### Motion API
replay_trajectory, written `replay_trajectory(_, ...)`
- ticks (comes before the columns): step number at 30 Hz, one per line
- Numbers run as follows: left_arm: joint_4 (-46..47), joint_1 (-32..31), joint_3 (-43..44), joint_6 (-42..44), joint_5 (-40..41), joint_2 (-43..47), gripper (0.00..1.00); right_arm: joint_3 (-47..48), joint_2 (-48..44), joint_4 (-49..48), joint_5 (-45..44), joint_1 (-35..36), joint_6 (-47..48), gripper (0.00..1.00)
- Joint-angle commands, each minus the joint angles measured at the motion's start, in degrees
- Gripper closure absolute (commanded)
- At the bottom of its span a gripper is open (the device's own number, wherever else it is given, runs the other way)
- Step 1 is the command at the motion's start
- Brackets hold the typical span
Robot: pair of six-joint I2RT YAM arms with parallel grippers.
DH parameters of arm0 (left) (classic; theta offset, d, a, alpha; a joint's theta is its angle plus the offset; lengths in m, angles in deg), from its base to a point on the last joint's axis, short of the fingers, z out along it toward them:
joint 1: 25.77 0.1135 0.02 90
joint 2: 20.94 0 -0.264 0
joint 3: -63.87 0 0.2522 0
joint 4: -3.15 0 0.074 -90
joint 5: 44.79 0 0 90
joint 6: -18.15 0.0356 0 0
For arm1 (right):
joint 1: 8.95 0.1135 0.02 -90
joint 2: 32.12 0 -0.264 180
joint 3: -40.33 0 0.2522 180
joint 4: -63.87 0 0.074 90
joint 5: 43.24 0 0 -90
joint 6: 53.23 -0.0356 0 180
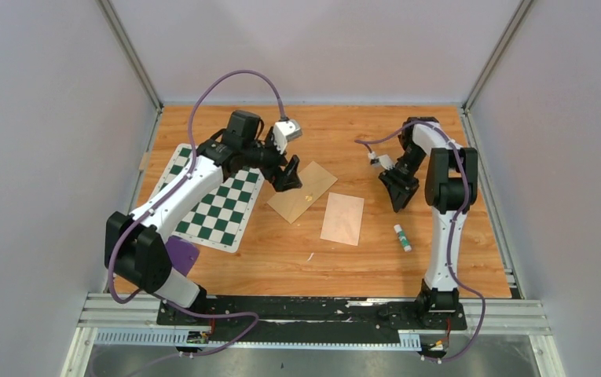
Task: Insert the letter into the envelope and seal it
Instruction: Place the solid glue at the center of the board, then reset both arms
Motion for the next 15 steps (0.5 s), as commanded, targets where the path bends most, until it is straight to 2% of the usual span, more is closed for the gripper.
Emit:
replay_trajectory(1,-0.39,1.04,3.28,-1.67,-1.93,-0.83,0.0,6.46,0.77,-1.54,5.18,-0.56,-3.67,0.53)
replay_trajectory(4,1.2,1.32,3.48,-2.94,2.59,-0.53,0.0,10.08,-2.11,-1.63,9.74,-2.74,-6.67,0.5)
replay_trajectory(5,2.1,1.52,3.08,-4.95,4.84,-0.03,0.0,13.17,-3.17,-1.87,11.46,-3.07,-9.02,0.37)
replay_trajectory(6,4.37,1.68,2.82,-6.29,11.24,0.38,0.0,16.51,-4.48,-2.95,13.26,-3.65,-12.21,0.17)
replay_trajectory(7,7.18,2.22,2.19,-8.79,14.53,1.21,0.0,20.19,-6.23,-5.18,15.2,-4.46,-16.41,0.02)
replay_trajectory(8,8.64,2.6,1.89,-10.32,21.22,1.66,0.0,22.83,-8.47,-9.36,15.96,-5.23,-21.68,0.0)
replay_trajectory(9,11.87,3.51,1.19,-10.95,27.95,2.54,0.0,23.88,-11.41,-14.09,12.85,-5.42,-26.41,0.0)
replay_trajectory(11,16.3,5.34,0.44,-12.04,34.84,3.48,0.0,25.66,-17.31,-20.68,8.13,-4.7,-29.9,0.0)
replay_trajectory(13,19.04,7.06,0.74,-12.16,38.66,3.57,0.0,25.4,-22.56,-28.05,8.09,-5.54,-34.43,0.0)
replay_trajectory(15,19.71,8.17,2.04,-11.32,39.31,2.73,0.0,16.72,-29.01,-40.74,5.02,-5.74,-42.8,0.0)
